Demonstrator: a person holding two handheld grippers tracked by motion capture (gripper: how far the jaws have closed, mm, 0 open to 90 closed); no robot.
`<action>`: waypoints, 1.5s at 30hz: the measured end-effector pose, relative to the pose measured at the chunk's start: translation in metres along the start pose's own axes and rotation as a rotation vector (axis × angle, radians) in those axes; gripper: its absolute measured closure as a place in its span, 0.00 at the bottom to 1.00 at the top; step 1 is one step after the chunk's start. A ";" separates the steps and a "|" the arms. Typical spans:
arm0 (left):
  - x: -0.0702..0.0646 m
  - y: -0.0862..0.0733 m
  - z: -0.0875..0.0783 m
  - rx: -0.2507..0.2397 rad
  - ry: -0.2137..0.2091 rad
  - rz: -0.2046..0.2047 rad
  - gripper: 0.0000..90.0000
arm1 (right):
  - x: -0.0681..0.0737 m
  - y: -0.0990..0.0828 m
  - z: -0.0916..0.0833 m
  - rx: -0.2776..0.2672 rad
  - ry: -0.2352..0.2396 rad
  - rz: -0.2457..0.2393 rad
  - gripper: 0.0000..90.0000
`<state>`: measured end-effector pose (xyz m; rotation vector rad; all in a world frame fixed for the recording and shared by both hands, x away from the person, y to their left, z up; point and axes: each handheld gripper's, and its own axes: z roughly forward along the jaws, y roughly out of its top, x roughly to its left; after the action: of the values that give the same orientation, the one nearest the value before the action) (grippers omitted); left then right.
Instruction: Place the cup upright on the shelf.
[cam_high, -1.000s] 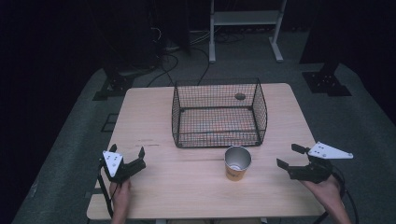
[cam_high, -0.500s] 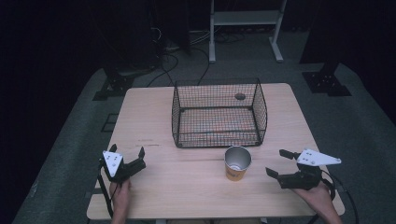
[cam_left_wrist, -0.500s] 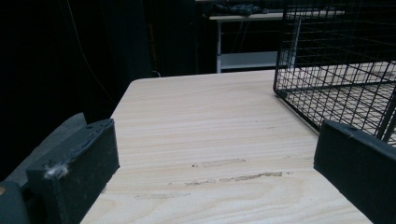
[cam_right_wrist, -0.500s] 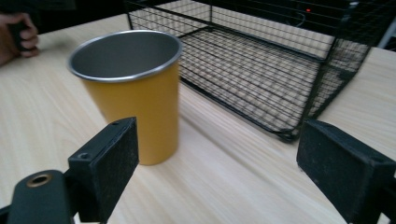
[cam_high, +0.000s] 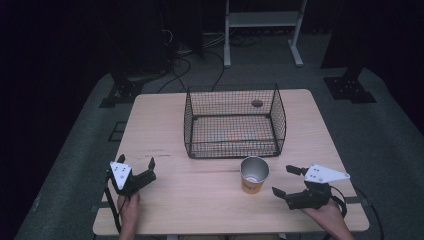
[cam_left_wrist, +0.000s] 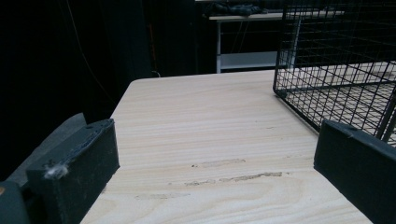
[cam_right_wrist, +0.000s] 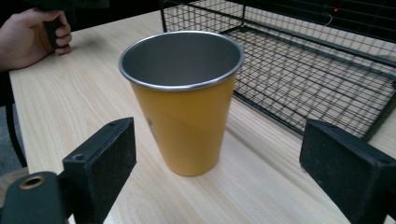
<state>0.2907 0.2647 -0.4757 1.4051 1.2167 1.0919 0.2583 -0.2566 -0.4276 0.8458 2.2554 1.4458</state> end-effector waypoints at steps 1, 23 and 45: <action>0.000 0.000 0.000 0.000 0.000 0.000 0.00 | 0.002 0.000 0.002 0.005 -0.001 -0.001 0.11; 0.000 0.000 0.000 0.000 -0.002 0.000 0.00 | 0.015 0.004 0.032 0.016 0.022 0.007 0.05; 0.000 0.000 0.000 -0.003 -0.006 0.000 0.00 | 0.020 0.015 0.065 0.026 0.014 0.011 0.03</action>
<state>0.2904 0.2651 -0.4757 1.4053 1.2106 1.0888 0.2840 -0.1934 -0.4416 0.8603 2.2879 1.4352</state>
